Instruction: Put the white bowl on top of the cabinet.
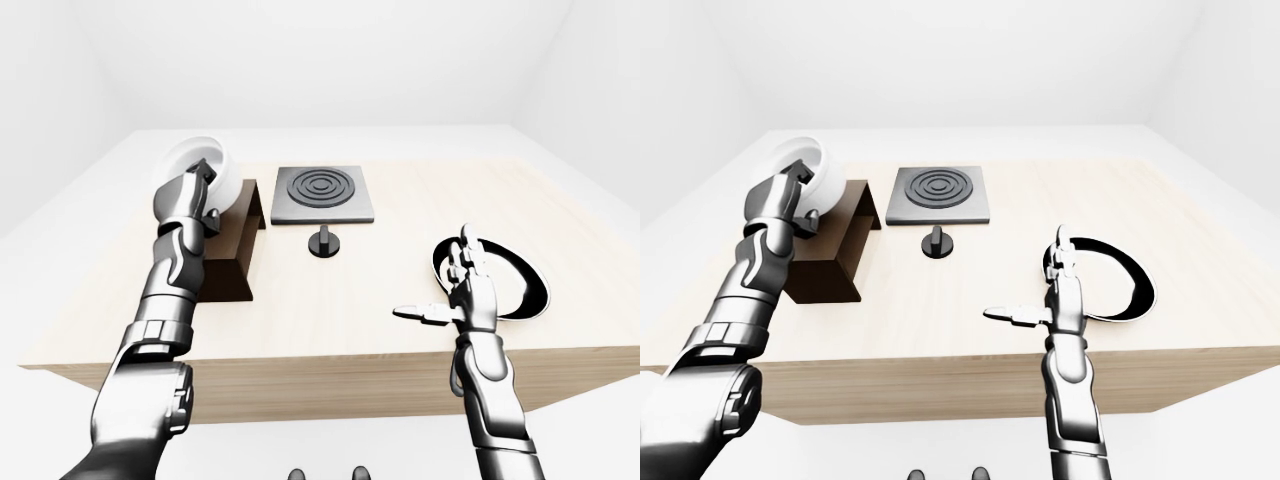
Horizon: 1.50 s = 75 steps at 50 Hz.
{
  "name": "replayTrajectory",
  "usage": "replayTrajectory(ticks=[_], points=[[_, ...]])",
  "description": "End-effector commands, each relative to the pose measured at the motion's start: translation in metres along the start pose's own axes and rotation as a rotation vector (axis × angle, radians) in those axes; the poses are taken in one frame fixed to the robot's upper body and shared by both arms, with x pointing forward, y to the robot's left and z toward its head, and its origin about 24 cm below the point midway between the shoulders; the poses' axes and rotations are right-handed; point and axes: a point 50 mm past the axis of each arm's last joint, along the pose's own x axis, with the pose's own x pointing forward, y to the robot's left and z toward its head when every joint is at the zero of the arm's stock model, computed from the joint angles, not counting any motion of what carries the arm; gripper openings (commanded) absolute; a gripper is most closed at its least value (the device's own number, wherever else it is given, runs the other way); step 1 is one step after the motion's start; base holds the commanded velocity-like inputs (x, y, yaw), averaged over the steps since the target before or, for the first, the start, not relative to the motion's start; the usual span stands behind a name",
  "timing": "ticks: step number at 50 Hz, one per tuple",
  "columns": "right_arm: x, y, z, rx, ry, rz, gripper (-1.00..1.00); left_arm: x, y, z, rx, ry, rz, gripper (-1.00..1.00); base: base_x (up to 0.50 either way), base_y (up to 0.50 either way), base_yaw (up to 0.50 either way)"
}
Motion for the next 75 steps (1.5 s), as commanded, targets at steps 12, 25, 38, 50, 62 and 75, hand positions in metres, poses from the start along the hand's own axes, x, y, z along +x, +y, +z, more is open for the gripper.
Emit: replayTrajectory(ticks=[12, 25, 38, 50, 62, 75], points=[[0.001, 0.001, -0.001, -0.005, 0.005, 0.001, 1.00, 0.004, 0.003, 0.001, -0.008, 0.017, 0.078, -1.00, 0.00, 0.00, 0.00], [0.000, 0.002, -0.003, -0.011, 0.012, -0.005, 1.00, 0.003, -0.004, -0.004, -0.026, 0.050, 0.074, -1.00, 0.00, 0.00, 0.00], [0.000, 0.002, -0.003, -0.011, 0.011, -0.004, 1.00, 0.003, -0.006, -0.004, -0.027, 0.051, 0.070, -1.00, 0.00, 0.00, 0.00], [0.000, 0.002, -0.003, -0.013, 0.013, -0.004, 1.00, 0.003, -0.008, -0.003, -0.029, 0.052, 0.068, -1.00, 0.00, 0.00, 0.00], [0.000, 0.002, -0.004, -0.014, 0.018, -0.002, 1.00, 0.004, -0.007, -0.002, -0.029, 0.051, 0.073, 1.00, 0.00, 0.00, 0.00], [0.000, 0.002, -0.005, -0.014, 0.020, -0.001, 1.00, 0.004, -0.006, -0.001, -0.026, 0.048, 0.075, 1.00, 0.00, 0.00, 0.00]])
